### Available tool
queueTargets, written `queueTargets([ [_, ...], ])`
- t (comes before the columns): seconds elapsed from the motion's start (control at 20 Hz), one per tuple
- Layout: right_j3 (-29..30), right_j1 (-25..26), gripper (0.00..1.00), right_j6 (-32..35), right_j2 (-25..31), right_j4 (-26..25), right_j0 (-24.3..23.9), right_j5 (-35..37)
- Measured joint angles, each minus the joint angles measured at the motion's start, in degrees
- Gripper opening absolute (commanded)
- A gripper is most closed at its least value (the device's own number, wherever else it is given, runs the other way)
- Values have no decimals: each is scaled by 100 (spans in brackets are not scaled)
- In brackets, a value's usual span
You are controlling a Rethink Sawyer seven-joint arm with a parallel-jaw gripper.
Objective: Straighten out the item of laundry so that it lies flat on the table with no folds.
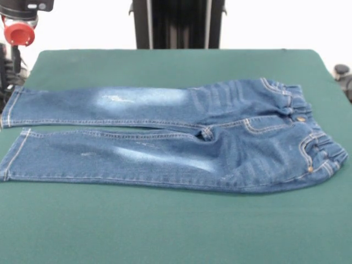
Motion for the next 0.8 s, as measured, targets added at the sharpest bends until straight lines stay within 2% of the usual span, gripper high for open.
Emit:
queueTargets([
  [0.8, 140, -67, 100, 0, 54, 8, -82, 0],
])
